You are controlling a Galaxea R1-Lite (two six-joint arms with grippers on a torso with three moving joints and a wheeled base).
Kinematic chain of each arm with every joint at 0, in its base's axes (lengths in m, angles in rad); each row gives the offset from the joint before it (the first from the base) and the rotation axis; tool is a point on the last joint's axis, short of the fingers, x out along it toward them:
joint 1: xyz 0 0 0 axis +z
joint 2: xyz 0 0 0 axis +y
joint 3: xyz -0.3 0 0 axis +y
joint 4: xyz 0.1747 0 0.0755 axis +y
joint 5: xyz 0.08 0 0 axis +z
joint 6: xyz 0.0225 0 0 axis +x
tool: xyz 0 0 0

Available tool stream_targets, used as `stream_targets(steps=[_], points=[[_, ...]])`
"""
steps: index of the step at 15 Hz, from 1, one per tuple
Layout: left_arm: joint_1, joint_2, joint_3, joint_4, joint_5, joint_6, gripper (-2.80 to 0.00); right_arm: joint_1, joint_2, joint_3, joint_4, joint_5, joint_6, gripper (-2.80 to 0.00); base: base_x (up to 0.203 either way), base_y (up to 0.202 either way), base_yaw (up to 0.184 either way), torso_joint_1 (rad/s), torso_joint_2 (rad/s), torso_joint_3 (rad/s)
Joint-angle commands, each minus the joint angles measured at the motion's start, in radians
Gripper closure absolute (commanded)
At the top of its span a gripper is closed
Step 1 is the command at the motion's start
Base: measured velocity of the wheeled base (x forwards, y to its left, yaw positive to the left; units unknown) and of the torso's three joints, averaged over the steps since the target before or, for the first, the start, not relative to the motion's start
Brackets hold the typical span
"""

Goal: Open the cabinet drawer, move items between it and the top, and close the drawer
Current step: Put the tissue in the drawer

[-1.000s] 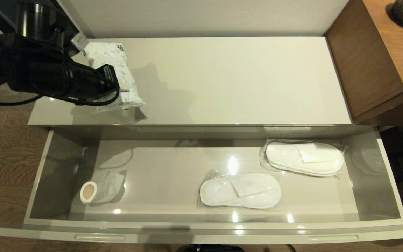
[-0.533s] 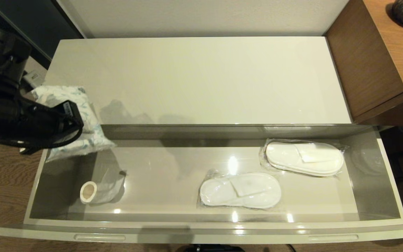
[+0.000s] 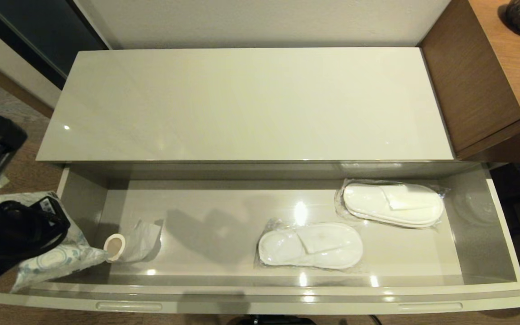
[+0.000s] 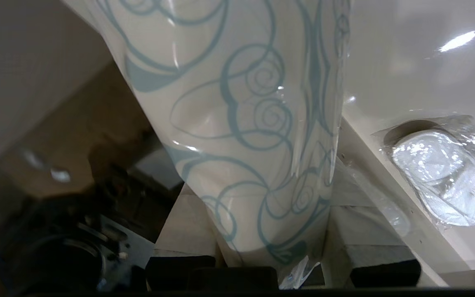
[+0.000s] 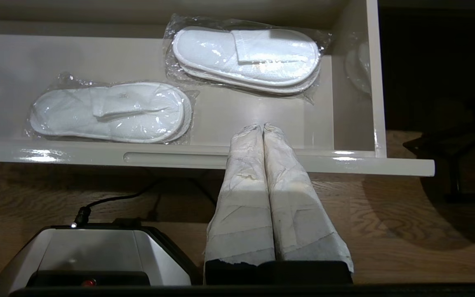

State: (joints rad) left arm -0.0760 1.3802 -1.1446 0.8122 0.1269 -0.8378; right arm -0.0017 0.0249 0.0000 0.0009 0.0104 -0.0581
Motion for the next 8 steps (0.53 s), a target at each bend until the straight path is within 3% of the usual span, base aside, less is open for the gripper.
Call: stream_targets(steps=[1, 3, 4, 6, 7, 8], points=[[0.002, 0.09, 0.029, -0.001, -0.016, -0.05, 0.0, 0.0, 0.0, 0.002, 0.001, 0.002, 0.0, 0.0, 0.0, 0.0, 0.0, 0.0, 0.0, 0.0], [-0.032, 0.104, 0.037, -0.01, -0.038, -0.072, 0.0, 0.0, 0.0, 0.002, -0.001, 0.002, 0.0, 0.0, 0.0, 0.0, 0.0, 0.0, 0.0, 0.0], [-0.064, 0.107, 0.043, -0.02, -0.08, -0.072, 0.0, 0.0, 0.0, 0.002, 0.001, 0.002, 0.0, 0.0, 0.0, 0.0, 0.0, 0.0, 0.0, 0.0], [-0.068, 0.109, 0.048, -0.028, -0.101, -0.072, 0.0, 0.0, 0.0, 0.002, 0.001, 0.002, 0.0, 0.0, 0.0, 0.0, 0.0, 0.0, 0.0, 0.0], [-0.069, 0.108, 0.059, -0.052, -0.123, -0.059, 0.0, 0.0, 0.0, 0.002, 0.0, 0.002, 0.0, 0.0, 0.0, 0.0, 0.0, 0.0, 0.0, 0.0], [-0.07, 0.11, 0.089, -0.152, -0.17, -0.038, 0.0, 0.0, 0.0, 0.002, 0.001, 0.002, 0.0, 0.0, 0.0, 0.0, 0.0, 0.0, 0.0, 0.0]])
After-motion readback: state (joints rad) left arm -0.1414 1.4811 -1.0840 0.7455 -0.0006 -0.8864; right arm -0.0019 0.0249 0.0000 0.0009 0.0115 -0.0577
